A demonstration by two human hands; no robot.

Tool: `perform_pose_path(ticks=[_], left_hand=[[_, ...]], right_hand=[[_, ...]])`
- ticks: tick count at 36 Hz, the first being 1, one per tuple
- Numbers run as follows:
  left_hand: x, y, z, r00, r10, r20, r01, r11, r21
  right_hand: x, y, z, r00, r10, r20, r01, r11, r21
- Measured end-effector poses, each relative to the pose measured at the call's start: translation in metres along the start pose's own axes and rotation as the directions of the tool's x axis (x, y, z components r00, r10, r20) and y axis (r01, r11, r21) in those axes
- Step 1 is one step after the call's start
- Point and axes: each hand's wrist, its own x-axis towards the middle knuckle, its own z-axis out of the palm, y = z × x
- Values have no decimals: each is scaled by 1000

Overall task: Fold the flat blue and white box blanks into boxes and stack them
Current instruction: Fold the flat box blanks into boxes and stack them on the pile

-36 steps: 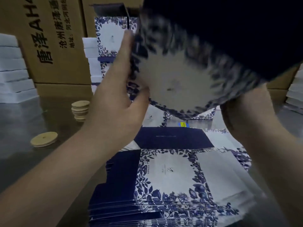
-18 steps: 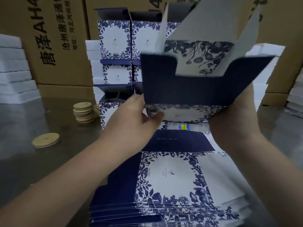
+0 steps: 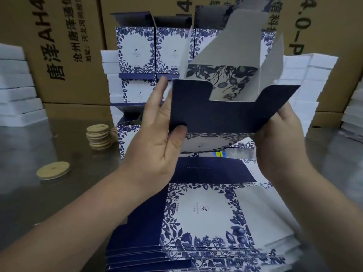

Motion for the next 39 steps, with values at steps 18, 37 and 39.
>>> perform_pose_path(ticks=[18,37,39], left_hand=[[-3,2,1,995,-35,-90,42,997,70],[0,2,-3,948,-260,-183,265,964,2],[1,3,-3,945,-273,-180,277,961,-4]], right_hand=[[-9,-1,1,967,-254,-5,238,915,-326],[-17,4,4,989,-143,-32,106,848,-519],[-17,6,4,986,-165,7,137,793,-594]])
